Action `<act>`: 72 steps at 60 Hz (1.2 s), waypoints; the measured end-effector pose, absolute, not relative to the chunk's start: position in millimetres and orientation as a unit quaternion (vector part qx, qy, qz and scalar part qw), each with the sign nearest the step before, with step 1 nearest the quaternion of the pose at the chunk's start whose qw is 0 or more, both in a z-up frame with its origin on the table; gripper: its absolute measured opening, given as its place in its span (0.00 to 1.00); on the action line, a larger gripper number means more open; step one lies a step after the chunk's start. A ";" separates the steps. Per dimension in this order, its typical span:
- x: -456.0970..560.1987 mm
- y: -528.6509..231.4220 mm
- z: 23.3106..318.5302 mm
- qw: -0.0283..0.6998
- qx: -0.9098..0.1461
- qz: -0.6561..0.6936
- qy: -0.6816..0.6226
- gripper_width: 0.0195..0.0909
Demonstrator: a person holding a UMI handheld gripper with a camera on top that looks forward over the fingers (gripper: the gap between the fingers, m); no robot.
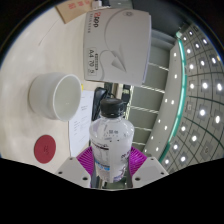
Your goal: Pour water
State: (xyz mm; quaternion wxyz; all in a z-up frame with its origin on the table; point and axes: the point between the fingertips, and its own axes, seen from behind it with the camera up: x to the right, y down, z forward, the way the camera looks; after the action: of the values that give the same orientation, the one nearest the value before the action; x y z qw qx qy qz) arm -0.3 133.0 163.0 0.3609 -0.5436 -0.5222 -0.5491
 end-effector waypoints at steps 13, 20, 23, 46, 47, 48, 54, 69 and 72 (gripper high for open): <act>-13.2 117.6 178.0 0.504 -0.705 -0.344 -0.361 0.31; -14.8 111.1 174.7 0.541 -0.769 -0.216 -0.264 0.31; -15.2 107.6 169.6 0.547 -0.788 -0.171 -0.225 0.31; 9.1 115.1 67.9 0.513 -0.855 0.024 -0.075 0.31; 11.4 115.1 64.6 0.512 -0.856 0.026 -0.069 0.31; 13.4 115.2 60.9 0.511 -0.857 0.027 -0.064 0.31; 20.9 114.6 54.6 0.517 -0.853 0.037 -0.057 0.32; 21.3 105.4 48.3 0.507 -0.859 0.040 -0.058 0.68; 19.1 100.4 46.4 0.493 -0.867 0.045 -0.058 0.95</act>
State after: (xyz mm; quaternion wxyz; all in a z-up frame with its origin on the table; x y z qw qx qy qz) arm 19.1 100.4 46.4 0.4926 -0.8672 -0.0576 0.0451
